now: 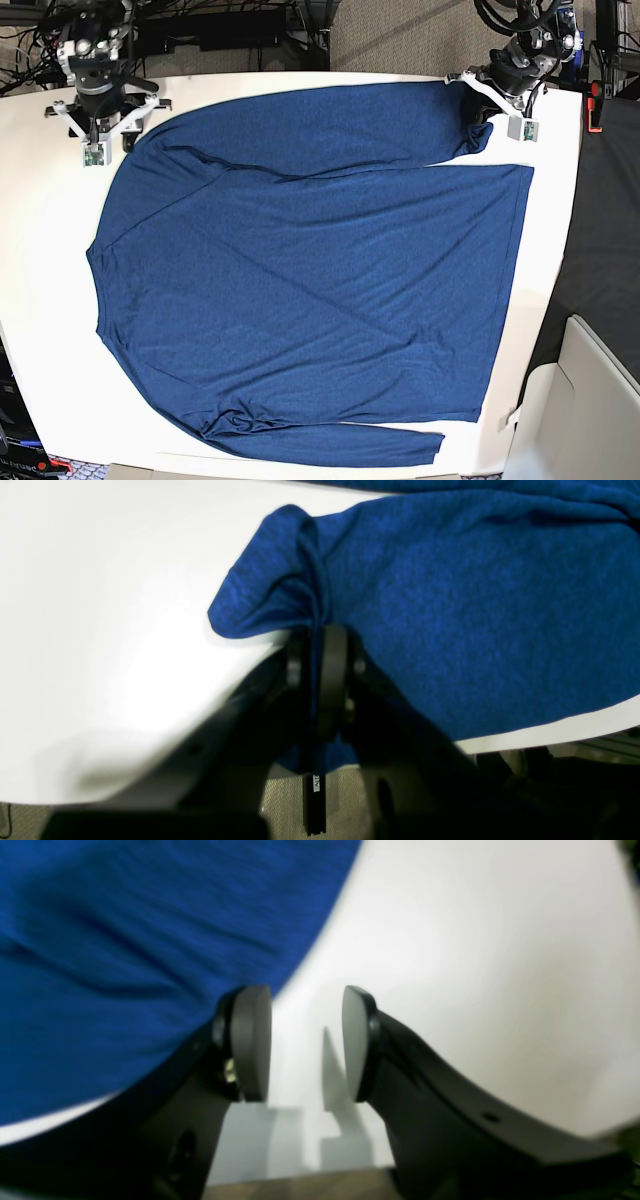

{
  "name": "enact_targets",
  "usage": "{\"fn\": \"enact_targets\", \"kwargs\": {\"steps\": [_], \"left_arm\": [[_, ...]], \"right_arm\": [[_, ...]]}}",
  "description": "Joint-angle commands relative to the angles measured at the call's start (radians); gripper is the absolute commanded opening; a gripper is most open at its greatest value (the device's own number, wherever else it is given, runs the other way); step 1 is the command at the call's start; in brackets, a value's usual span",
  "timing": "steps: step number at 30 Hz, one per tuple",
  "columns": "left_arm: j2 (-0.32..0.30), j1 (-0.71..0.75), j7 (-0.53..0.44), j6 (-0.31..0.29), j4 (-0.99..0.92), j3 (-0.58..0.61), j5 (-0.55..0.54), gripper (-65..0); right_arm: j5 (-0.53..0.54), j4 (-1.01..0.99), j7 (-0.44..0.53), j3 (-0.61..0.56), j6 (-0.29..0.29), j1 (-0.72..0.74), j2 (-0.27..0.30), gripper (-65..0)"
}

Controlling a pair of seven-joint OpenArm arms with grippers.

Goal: Fold the T-shirt properly
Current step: 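Drag the grasped shoulder corners outward with both grippers to smooth the shirt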

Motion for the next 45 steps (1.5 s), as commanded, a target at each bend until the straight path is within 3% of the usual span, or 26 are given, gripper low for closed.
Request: {"fn": "enact_targets", "kwargs": {"steps": [1,6,11,21,28,31,38,45], "left_arm": [[-0.004,0.012,0.041,0.005,0.002,-0.001,0.025,-64.8],[-0.004,0.012,0.041,0.005,0.002,-0.001,0.025,-64.8],[-0.004,0.012,0.041,0.005,0.002,-0.001,0.025,-64.8],[-0.004,0.012,0.041,0.005,0.002,-0.001,0.025,-64.8],[-0.004,0.012,0.041,0.005,0.002,-0.001,0.025,-64.8],[-0.004,0.012,0.041,0.005,0.002,-0.001,0.025,-64.8],[-0.004,0.012,0.041,0.005,0.002,-0.001,0.025,-64.8],[-0.004,0.019,0.04,0.005,0.144,-0.001,0.025,-64.8]], "right_arm": [[0.037,0.017,0.006,0.006,-0.002,0.016,0.008,-40.4],[0.243,0.013,-0.037,0.123,0.0,0.033,-0.025,-28.8],[0.41,-0.04,-0.128,0.273,0.0,0.076,-0.054,-27.5],[0.426,-0.216,-0.157,0.268,0.0,0.173,-0.061,-27.6],[0.424,-0.337,-0.159,0.265,0.0,0.239,-0.115,-28.0],[0.424,-0.346,-0.159,0.265,0.0,0.24,-0.132,-35.1],[0.426,-0.336,-0.159,0.271,0.002,0.223,-0.147,-63.4],[0.426,-0.145,-0.159,0.273,0.025,0.148,-0.141,-64.7]]}}
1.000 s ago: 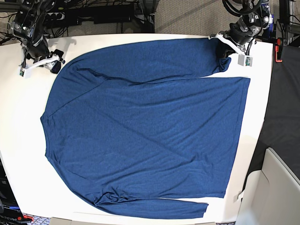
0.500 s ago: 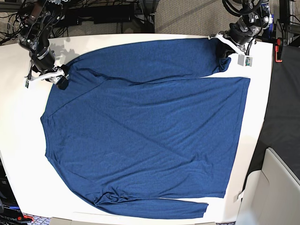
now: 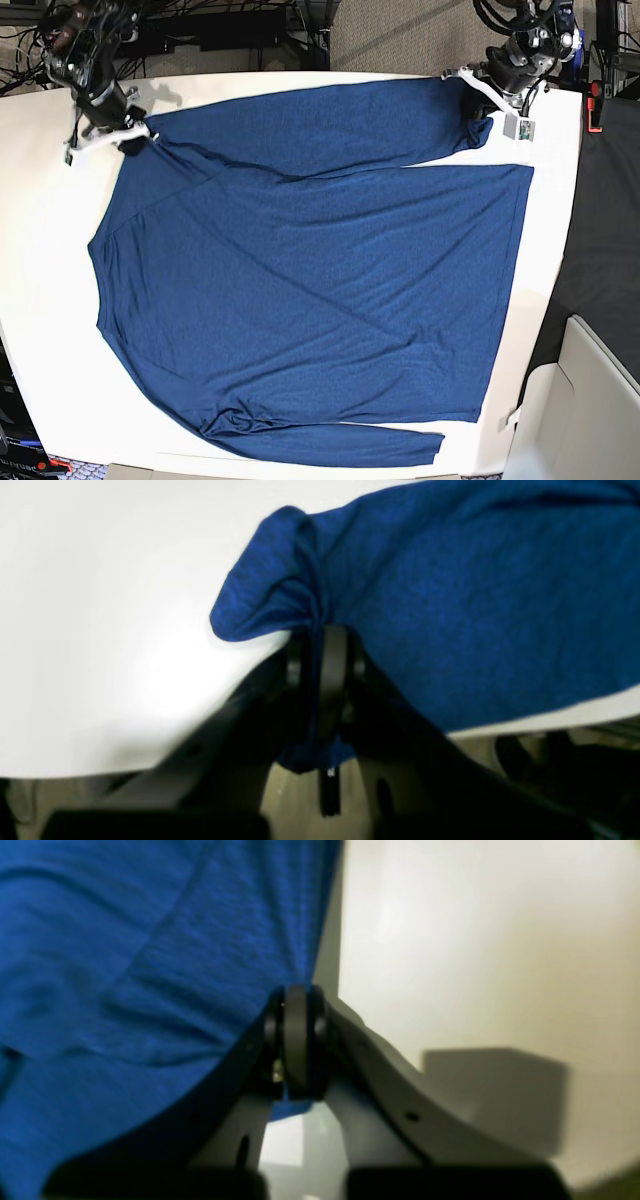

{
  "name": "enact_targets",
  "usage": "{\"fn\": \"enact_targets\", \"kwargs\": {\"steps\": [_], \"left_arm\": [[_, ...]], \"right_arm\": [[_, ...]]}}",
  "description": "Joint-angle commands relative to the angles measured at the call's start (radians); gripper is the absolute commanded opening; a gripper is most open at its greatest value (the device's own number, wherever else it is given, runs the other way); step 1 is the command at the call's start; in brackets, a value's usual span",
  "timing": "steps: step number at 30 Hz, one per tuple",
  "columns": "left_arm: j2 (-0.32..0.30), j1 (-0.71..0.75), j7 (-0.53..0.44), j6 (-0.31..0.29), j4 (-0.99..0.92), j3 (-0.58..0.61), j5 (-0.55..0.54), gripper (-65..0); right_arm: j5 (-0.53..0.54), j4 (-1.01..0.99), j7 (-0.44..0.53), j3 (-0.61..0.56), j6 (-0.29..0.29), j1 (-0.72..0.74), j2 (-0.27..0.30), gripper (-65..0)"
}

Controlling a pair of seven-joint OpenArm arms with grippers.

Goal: Fold the T-shirt properly
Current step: 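Drag the grasped shoulder corners outward with both grippers to smooth the shirt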

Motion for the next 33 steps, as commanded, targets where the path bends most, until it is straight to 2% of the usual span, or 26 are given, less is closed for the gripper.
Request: {"fn": "enact_targets", "kwargs": {"steps": [1,4,9,12,15,18,24,33], "left_arm": [[-0.007,0.0,-0.023,-0.006,0.045,-0.003,-0.015,-64.8],[-0.007,0.0,-0.016,-0.006,0.097,-0.003,-0.015,-64.8],[-0.007,-0.003,-0.014,-0.006,0.125,-0.075,-0.016,-64.8],[-0.007,-0.023,-0.023,-0.006,0.123,-0.113,-0.016,-64.8],[-0.007,-0.096,-0.016,-0.006,0.12,-0.118,-0.015,-64.8],[-0.007,-0.184,-0.011,-0.006,0.112,-0.119,-0.015,-64.8],[-0.007,-0.304,-0.005,-0.006,0.063,-0.112,-0.013,-64.8],[-0.003,-0.474,0.01,-0.006,-0.127,-0.113,-0.013,-64.8]], "right_arm": [[0.022,0.055,0.018,0.005,0.036,-0.007,0.008,-64.7],[0.021,0.121,0.018,0.037,0.14,-0.039,0.008,-64.7],[0.022,0.166,0.018,0.136,0.298,-0.047,0.008,-64.8],[0.022,0.164,0.018,0.182,0.343,-0.013,0.023,-64.8],[0.022,0.16,0.022,0.183,0.347,0.038,0.049,-64.8],[0.015,0.147,0.02,0.183,0.347,0.111,0.051,-64.8],[0.013,-0.015,0.018,0.183,0.347,0.234,0.049,-64.8],[0.013,-0.06,0.025,0.185,0.347,0.256,0.049,-64.8]]}}
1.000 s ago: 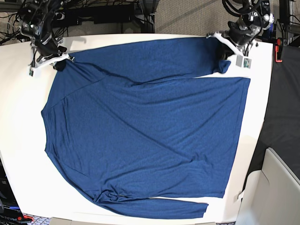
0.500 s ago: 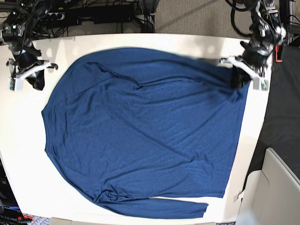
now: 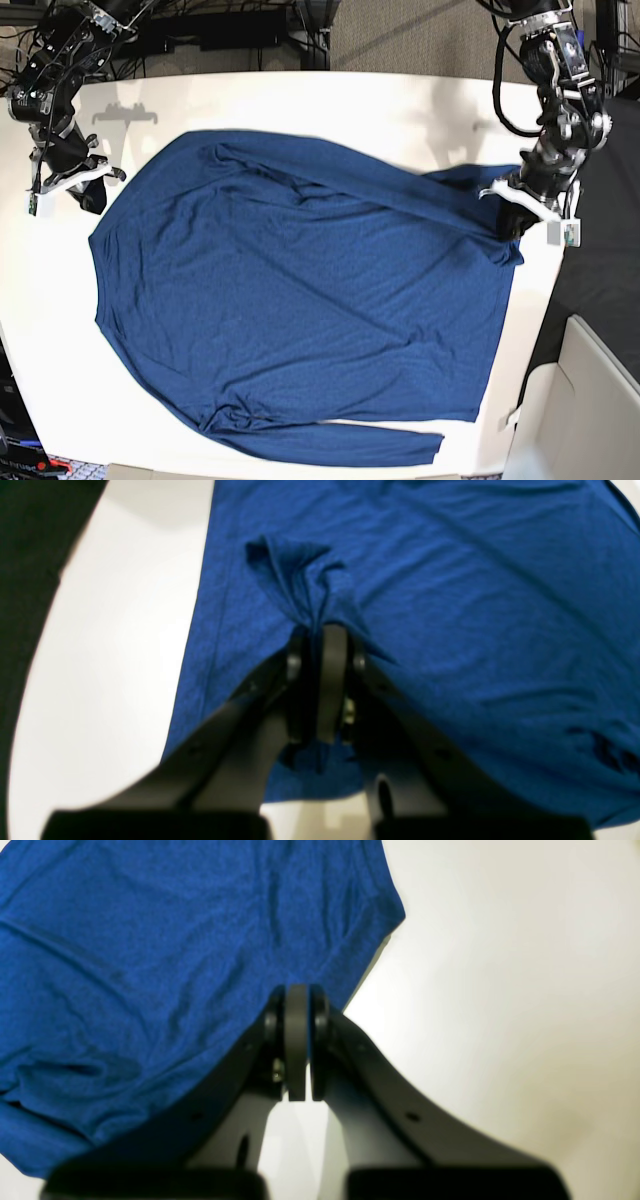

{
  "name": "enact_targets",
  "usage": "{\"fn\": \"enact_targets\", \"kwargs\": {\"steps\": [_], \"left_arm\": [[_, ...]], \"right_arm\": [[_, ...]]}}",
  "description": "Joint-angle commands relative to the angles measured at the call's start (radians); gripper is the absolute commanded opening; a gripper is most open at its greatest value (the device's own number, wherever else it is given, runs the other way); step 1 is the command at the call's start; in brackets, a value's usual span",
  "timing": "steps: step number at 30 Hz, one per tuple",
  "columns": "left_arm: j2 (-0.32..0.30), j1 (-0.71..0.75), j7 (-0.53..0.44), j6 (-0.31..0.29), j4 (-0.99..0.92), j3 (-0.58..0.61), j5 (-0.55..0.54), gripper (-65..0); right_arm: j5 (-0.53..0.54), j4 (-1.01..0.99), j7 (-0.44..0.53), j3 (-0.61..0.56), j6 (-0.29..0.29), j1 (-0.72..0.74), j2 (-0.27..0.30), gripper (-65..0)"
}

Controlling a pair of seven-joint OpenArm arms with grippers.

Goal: Fold the T-shirt properly
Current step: 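Drag the grasped shoulder corners outward with both grippers to smooth the shirt, then pull the shirt's shoulder edge taut with both grippers, then release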

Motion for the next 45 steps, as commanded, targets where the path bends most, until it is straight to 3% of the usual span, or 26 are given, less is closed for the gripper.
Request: {"fn": "enact_targets", "kwargs": {"steps": [1,7,10,16,18,25,35,37,41,45], "left_arm": [[-0.014,-0.022,-0.022,-0.003,-0.006,-0.003,-0.015,-64.8],[-0.014,-0.043,-0.013,-0.003,-0.107,-0.003,-0.018,-64.4],[-0.012,-0.039,-0.012,-0.003,-0.113,-0.002,-0.018,-59.7],[-0.012,-0.003,-0.012,-0.003,-0.113,-0.002,-0.017,-43.3],[-0.012,-0.003,-0.012,-0.003,-0.113,-0.002,-0.018,-41.2],[-0.011,-0.003,-0.012,-0.003,-0.113,-0.002,-0.018,-41.0],[-0.006,-0.003,-0.012,-0.003,-0.113,0.0,-0.018,-41.0],[-0.006,-0.003,-0.012,-0.003,-0.113,0.0,-0.018,-41.0],[-0.006,-0.002,-0.012,-0.003,-0.113,0.0,-0.018,-41.0],[-0.006,0.012,-0.012,-0.003,-0.113,-0.002,-0.018,-41.0]], "right_arm": [[0.015,0.015,0.022,0.005,0.005,0.017,0.012,-64.8],[0.016,0.02,0.018,0.005,0.005,-0.007,0.013,-64.4],[0.024,0.02,0.015,0.003,0.004,-0.047,0.013,-63.0],[0.144,0.02,-0.054,0.002,-0.001,-0.124,0.012,-38.7],[0.167,0.02,-0.07,0.0,-0.001,-0.127,0.01,-36.1],[0.159,-0.079,-0.09,-0.03,-0.001,-0.07,-0.019,-36.5],[0.024,-0.163,-0.09,-0.093,-0.001,0.026,-0.091,-37.0],[0.002,-0.163,-0.09,-0.098,0.001,0.043,-0.107,-41.9],[-0.044,-0.163,-0.09,-0.096,0.005,0.074,-0.119,-62.5],[-0.044,-0.155,-0.091,-0.09,0.008,0.103,-0.11,-64.8]]}}
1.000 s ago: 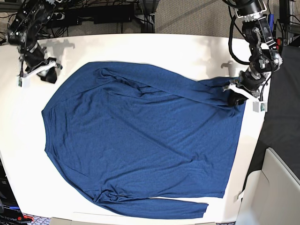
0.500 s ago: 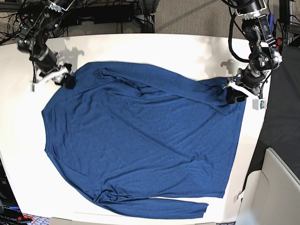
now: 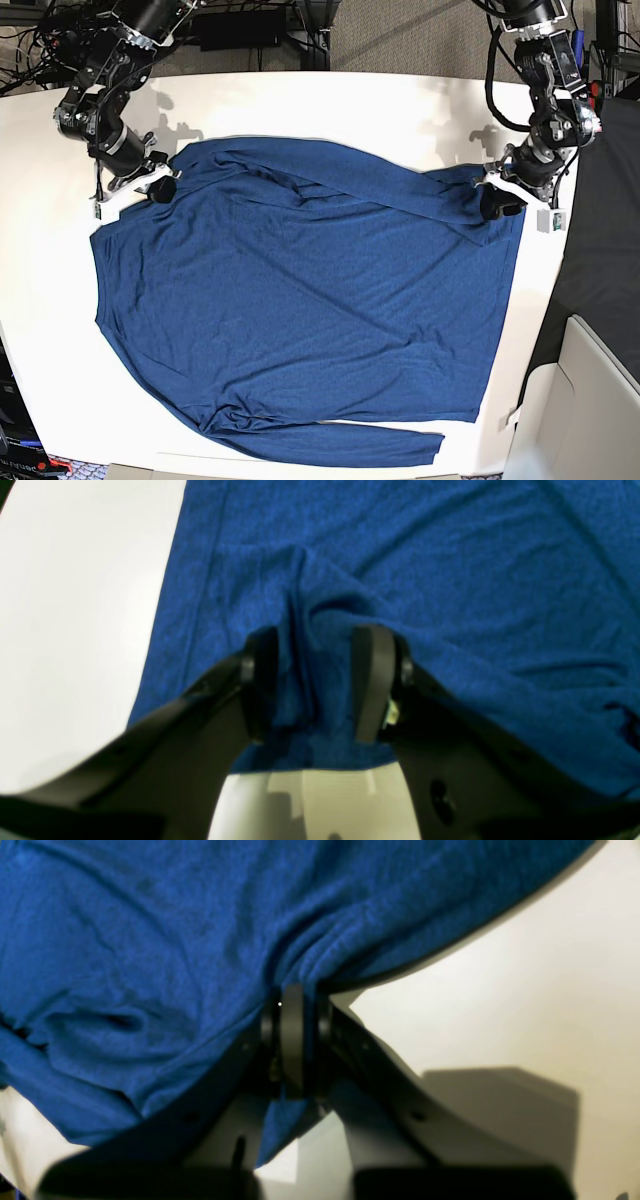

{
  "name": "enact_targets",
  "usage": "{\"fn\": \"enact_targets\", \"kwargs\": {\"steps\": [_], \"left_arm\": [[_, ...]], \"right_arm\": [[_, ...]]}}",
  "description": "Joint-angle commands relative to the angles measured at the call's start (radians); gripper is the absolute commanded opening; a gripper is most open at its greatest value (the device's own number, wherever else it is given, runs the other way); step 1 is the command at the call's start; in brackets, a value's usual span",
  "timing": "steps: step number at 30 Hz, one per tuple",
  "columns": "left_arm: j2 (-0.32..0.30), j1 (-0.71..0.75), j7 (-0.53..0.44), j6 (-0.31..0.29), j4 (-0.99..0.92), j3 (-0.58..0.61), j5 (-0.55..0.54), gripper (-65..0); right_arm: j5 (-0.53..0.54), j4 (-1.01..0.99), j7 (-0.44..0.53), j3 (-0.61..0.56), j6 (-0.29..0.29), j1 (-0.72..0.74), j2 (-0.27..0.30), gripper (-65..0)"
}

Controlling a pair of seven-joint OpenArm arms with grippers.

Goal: Fold the T-shirt properly
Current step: 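Pull the shirt's shoulder edge taut with both grippers, then release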

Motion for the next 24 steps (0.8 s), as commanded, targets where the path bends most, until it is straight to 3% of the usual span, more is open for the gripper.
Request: {"fn": "enact_targets", "kwargs": {"steps": [1,12,18,24], "left_arm": [[-0.011,-0.009,-0.023,-0.003,0.018,-0.003,-0.013,-41.0],[-0.013,-0.003,-0.025,-0.003,0.021,-0.007,-0.013,-41.0],[-0.013,-0.003,-0.025,-0.003,0.021,-0.009,-0.012,-41.0],[-0.017,0.025,-0.025,-0.003,0.02,-0.003,-0.01,-40.8]], "right_arm": [[0.019,0.023,0.014,0.003,0.008,0.026,0.01,-64.8],[0.013,0.054,0.016,0.06,0.01,0.16,0.015,-64.8],[-0.025,-0.032,0.016,0.06,0.01,0.253,0.016,-64.8],[-0.022,-0.05,0.016,0.059,0.01,0.253,0.016,-64.8]]}}
